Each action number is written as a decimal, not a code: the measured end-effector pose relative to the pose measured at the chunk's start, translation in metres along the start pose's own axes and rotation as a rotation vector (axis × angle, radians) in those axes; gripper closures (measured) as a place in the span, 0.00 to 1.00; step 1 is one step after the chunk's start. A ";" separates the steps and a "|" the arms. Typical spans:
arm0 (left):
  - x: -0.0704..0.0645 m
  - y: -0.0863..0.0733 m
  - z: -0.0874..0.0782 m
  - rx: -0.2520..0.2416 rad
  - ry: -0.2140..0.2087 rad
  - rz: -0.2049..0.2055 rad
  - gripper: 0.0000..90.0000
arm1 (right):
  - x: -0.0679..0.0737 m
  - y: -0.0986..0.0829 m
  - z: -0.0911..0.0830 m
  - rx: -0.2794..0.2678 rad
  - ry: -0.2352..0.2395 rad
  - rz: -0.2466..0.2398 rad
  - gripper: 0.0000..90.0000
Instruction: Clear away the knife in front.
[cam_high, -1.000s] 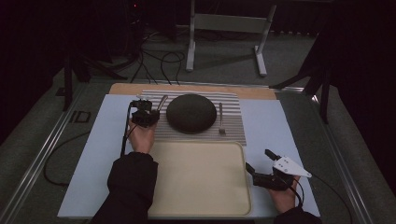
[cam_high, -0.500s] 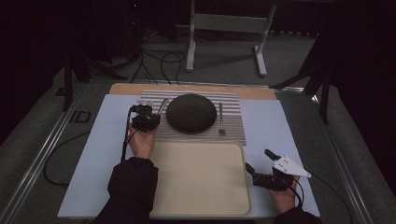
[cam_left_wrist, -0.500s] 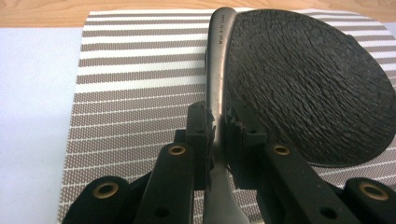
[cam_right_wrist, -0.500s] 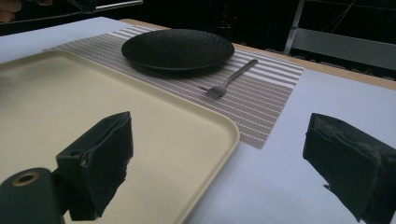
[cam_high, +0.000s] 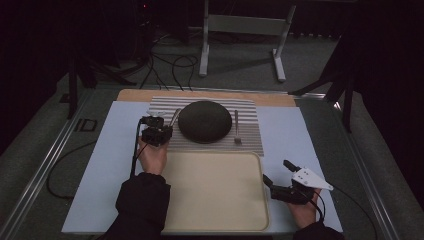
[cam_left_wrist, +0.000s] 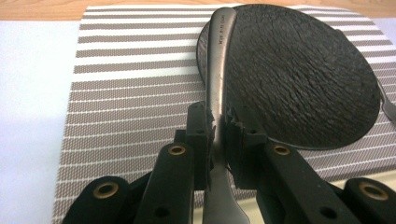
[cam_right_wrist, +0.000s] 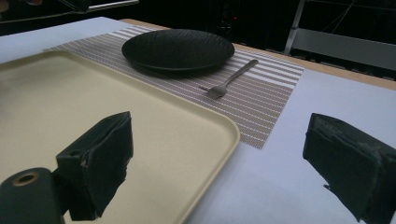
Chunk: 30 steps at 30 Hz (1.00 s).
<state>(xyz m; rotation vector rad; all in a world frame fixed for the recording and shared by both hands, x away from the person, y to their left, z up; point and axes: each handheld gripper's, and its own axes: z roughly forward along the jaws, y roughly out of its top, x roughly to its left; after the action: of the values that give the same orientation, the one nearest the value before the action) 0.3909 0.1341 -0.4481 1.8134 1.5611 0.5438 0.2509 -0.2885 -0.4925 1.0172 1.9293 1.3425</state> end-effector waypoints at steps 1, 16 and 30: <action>0.000 -0.002 -0.004 0.000 0.000 0.000 0.89 | 0.000 0.000 0.000 0.000 0.000 0.001 0.09; -0.005 -0.023 -0.026 -0.023 -0.015 -0.005 0.89 | 0.001 0.000 0.000 0.001 -0.001 0.000 0.09; -0.014 -0.048 -0.038 -0.055 -0.015 -0.036 0.89 | 0.001 0.000 0.001 0.001 0.002 -0.001 0.09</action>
<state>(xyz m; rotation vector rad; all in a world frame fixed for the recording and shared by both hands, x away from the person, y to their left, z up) 0.3284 0.1313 -0.4547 1.7412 1.5507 0.5498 0.2511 -0.2876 -0.4924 1.0156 1.9320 1.3422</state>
